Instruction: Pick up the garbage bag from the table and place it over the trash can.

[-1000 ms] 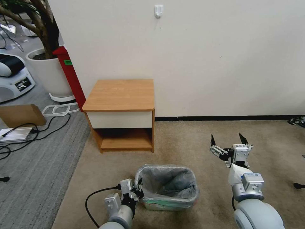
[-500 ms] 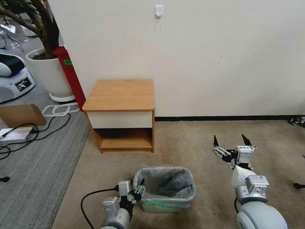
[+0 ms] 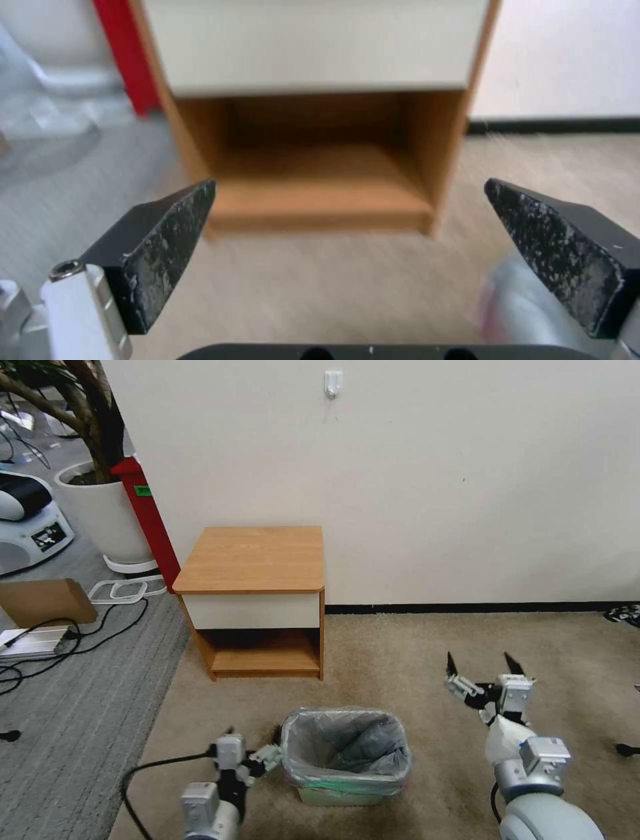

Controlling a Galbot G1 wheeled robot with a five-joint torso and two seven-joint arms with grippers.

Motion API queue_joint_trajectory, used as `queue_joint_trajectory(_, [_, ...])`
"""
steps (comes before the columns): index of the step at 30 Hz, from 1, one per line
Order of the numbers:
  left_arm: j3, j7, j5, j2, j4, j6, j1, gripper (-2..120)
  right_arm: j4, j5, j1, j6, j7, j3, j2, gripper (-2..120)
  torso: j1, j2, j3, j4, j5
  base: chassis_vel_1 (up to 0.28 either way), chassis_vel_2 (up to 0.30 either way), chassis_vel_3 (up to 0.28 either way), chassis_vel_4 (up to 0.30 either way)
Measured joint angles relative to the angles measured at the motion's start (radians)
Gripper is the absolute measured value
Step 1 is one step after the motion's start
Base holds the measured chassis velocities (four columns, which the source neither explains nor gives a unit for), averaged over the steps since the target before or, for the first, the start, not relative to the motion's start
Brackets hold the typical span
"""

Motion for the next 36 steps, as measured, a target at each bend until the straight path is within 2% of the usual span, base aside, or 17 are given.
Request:
queue_joint_trajectory(1, [-0.026,0.0,0.033,0.008,-0.01,-0.04,0.022,100,-0.016,0.0,-0.023,0.039,-0.015,-0.004,0.001,100,0.0,0.0,0.0,0.0,-0.0001,0.0,0.0,0.0,0.0])
queue_joint_trajectory(4, [-0.045,0.001,0.046,0.009,-0.019,-0.057,0.034,100,-0.031,0.004,-0.039,0.076,-0.022,-0.013,0.002,100,0.0,0.0,0.0,0.0,-0.0001,0.0,0.0,0.0,0.0])
queue_joint_trajectory(6, [-0.086,0.018,0.071,0.004,-0.028,-0.087,0.047,100,-0.072,0.011,-0.053,0.166,-0.018,-0.036,0.011,100,0.0,0.0,0.0,0.0,0.0001,0.0,0.0,0.0,0.0])
queue_joint_trajectory(8, [-0.142,0.076,0.104,-0.006,-0.022,-0.109,0.048,100,-0.1,0.014,-0.056,0.22,-0.012,-0.042,0.035,100,0.0,0.0,0.0,0.0,0.0001,0.0,0.0,0.0,0.0])
queue_joint_trajectory(9, [-0.142,0.076,0.104,-0.006,-0.022,-0.109,0.048,100,-0.1,0.014,-0.056,0.22,-0.012,-0.042,0.035,100,0.0,0.0,0.0,0.0,0.0001,0.0,0.0,0.0,0.0])
queue_joint_trajectory(11, [-0.213,0.165,0.132,-0.012,-0.01,-0.114,0.048,100,-0.115,0.015,-0.055,0.241,-0.009,-0.041,0.053,100,0.0,0.0,0.0,0.0,-0.0001,0.0,0.0,0.0,0.0])
queue_joint_trajectory(12, [-0.213,0.165,0.132,-0.012,-0.01,-0.114,0.048,100,-0.115,0.015,-0.055,0.241,-0.009,-0.041,0.053,100,0.0,0.0,0.0,0.0,-0.0001,0.0,0.0,0.0,0.0])
queue_joint_trajectory(14, [-0.266,0.23,0.144,-0.011,-0.005,-0.111,0.046,100,-0.128,0.014,-0.047,0.247,-0.001,-0.04,0.058,100,0.0,0.0,0.0,0.0001,0.0,0.0,0.0,0.0,0.0])
queue_joint_trajectory(16, [-0.282,0.25,0.144,-0.006,-0.003,-0.097,0.046,100,-0.137,0.011,-0.035,0.249,0.001,-0.039,0.065,100,0.0,0.0,0.0,0.0,0.0001,0.0,0.0,0.0,0.0])
queue_joint_trajectory(36, [-0.281,0.261,0.144,-0.004,0.001,-0.074,0.049,100,-0.137,-0.012,-0.022,0.234,0.001,-0.029,0.081,100,0.0,0.0,0.0,0.0,0.0001,0.0,0.0,0.0,0.0])
